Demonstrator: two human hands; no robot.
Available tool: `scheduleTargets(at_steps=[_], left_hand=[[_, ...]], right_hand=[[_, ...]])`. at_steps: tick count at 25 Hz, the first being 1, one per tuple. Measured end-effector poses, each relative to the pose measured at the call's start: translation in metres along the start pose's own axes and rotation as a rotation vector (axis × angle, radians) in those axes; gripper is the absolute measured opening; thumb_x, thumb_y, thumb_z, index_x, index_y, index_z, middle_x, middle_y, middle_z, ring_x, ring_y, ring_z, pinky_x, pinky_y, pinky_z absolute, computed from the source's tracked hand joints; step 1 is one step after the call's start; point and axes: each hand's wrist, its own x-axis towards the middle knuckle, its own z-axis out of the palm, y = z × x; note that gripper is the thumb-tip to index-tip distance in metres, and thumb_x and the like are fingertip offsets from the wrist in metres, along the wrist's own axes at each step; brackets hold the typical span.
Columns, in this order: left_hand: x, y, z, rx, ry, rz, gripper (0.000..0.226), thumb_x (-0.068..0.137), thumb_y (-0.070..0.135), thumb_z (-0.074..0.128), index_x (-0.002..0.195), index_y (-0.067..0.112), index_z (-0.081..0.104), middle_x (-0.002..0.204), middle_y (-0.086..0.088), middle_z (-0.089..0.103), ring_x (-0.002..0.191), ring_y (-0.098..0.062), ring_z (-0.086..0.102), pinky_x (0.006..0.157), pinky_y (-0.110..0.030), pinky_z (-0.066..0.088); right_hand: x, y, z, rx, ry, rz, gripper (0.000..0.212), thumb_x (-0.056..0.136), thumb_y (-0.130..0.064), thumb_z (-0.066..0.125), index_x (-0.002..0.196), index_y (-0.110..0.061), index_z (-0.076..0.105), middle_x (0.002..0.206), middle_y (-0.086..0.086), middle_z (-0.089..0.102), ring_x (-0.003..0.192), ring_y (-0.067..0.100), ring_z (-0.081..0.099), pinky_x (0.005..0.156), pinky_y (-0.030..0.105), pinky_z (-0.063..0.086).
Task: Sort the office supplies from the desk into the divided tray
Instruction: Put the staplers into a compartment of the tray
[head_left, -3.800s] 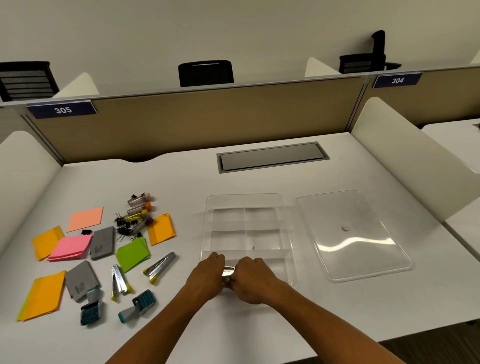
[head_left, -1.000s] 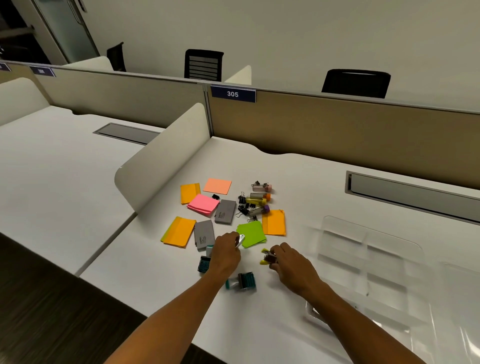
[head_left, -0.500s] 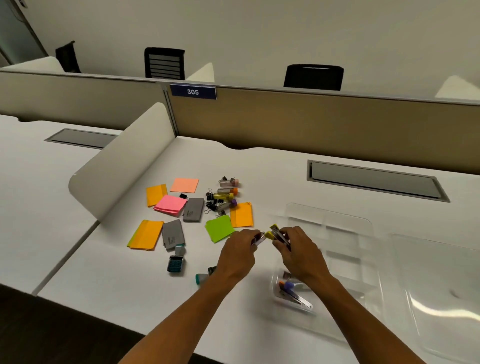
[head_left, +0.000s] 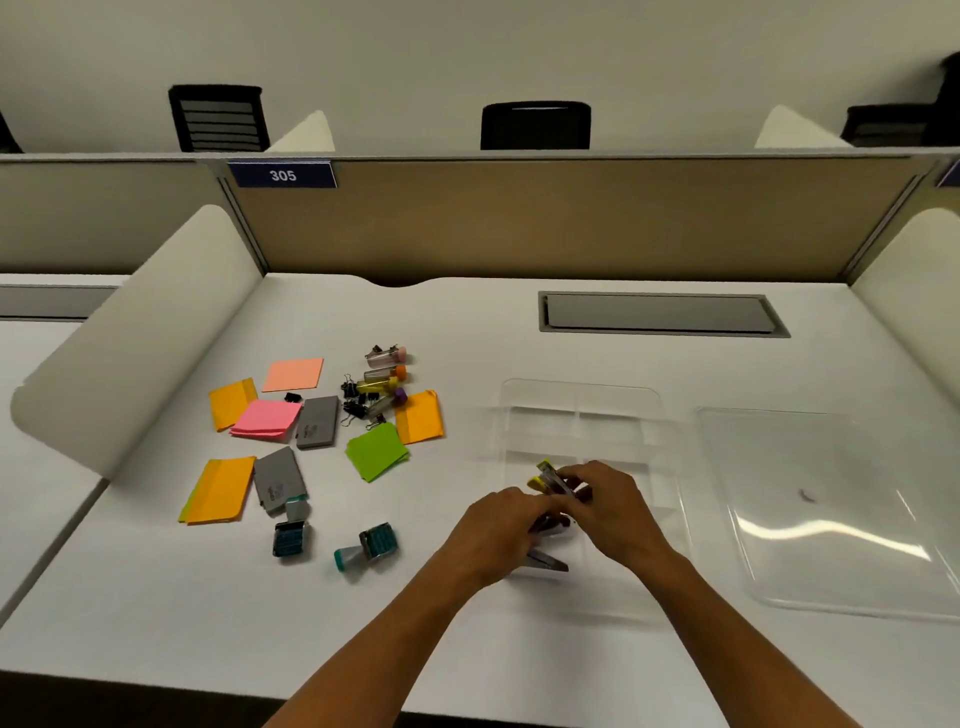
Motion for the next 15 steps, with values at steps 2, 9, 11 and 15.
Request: scheduleTargets(at_steps=[2,9,11,15], left_hand=[[0.003,0.003,0.007,0.039,-0.007,0.031,0.046,0.091,0.016,0.062,0.131,0.035,0.048,0.116,-0.004,0.064,0.099,-0.023,0.06,0.081,-0.031,0.05],[0.005,-0.003,0.032,0.004,-0.066,0.085,0.029,0.094,0.015,0.058,0.122,0.021,0.056,0.122,-0.001,0.062,0.108,-0.021,0.059,0.087,-0.027,0.046],[0.003,-0.004,0.037,-0.018,-0.061,0.096,0.028,0.095,0.018,0.055,0.123,0.022,0.054,0.125,0.001,0.061,0.11,-0.02,0.059,0.088,-0.026,0.046],[-0.003,-0.012,0.037,-0.06,0.108,0.146,0.024,0.098,0.03,0.048,0.118,0.024,0.06,0.116,0.004,0.066,0.099,-0.017,0.062,0.081,-0.022,0.047]], right_hand=[[-0.004,0.001,0.0,0.036,-0.021,0.039,0.027,0.084,-0.036,0.075,0.11,-0.029,0.072,0.098,-0.008,0.066,0.078,0.007,0.068,0.075,0.022,0.055],[0.006,0.0,0.0,-0.018,-0.208,0.097,0.033,0.083,-0.02,0.075,0.116,-0.023,0.07,0.112,-0.004,0.067,0.092,0.009,0.064,0.085,0.023,0.052],[0.009,-0.001,0.002,-0.064,-0.279,0.091,0.036,0.084,-0.011,0.07,0.117,-0.023,0.069,0.115,-0.002,0.065,0.097,0.012,0.063,0.086,0.023,0.052],[0.01,-0.003,0.005,-0.129,-0.298,0.077,0.036,0.088,-0.009,0.067,0.122,-0.019,0.067,0.119,-0.001,0.065,0.105,0.013,0.062,0.082,0.013,0.045]])
